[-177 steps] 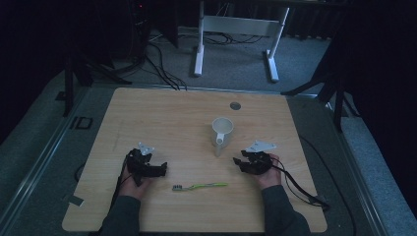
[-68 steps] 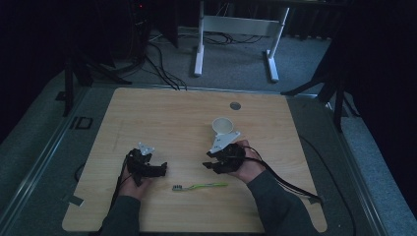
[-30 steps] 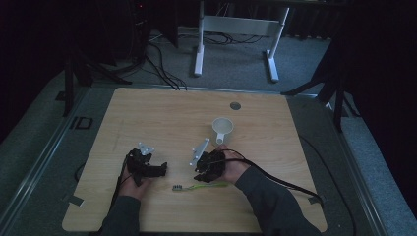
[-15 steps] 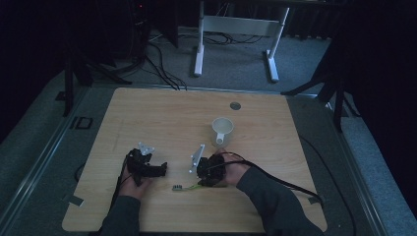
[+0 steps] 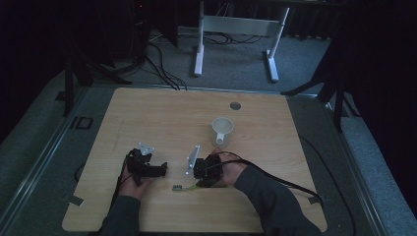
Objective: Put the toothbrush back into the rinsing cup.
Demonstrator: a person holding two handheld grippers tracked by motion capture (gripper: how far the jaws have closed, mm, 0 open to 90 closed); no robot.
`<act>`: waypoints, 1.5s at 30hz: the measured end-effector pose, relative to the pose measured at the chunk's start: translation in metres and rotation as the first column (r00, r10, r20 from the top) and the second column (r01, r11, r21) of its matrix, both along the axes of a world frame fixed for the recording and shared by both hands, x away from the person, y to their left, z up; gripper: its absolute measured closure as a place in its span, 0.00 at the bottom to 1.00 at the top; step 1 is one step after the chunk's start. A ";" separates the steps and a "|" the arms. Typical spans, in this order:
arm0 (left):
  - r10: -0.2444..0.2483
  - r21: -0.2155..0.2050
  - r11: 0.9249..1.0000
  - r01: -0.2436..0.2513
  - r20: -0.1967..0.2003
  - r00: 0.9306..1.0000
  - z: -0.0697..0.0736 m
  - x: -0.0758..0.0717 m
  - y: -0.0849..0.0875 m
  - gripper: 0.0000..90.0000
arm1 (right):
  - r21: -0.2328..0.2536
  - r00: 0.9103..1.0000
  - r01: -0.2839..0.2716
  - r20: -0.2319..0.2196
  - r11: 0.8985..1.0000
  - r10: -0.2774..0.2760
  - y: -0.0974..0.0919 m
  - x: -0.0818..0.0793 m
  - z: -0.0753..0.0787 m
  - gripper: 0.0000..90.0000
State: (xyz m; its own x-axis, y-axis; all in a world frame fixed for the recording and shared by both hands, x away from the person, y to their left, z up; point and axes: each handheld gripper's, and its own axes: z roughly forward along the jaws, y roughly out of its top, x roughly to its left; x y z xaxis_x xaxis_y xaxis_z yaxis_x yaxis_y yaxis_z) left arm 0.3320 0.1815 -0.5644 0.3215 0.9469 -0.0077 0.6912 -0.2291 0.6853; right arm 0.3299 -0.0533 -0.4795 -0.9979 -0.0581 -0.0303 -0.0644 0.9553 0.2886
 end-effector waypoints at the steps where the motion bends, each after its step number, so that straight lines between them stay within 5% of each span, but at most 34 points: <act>1: 0.000 0.000 1.000 0.000 0.000 1.000 0.000 0.000 0.000 0.02 | -0.009 1.000 0.004 -0.001 1.000 -0.004 0.000 0.000 -0.001 0.80; 45: 0.000 -0.001 1.000 0.000 0.001 1.000 0.000 0.000 0.000 0.02 | -0.149 0.999 -0.030 -0.021 0.988 0.027 0.010 0.005 -0.036 0.81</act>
State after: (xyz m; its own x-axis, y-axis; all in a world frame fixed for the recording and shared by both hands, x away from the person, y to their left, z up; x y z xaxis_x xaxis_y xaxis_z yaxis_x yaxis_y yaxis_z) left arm 0.3320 0.1815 -0.5645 0.3214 0.9469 -0.0079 0.6906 -0.2287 0.6861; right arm 0.3346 -0.0434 -0.5155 -0.9961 -0.0886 -0.0002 -0.0877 0.9856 0.1447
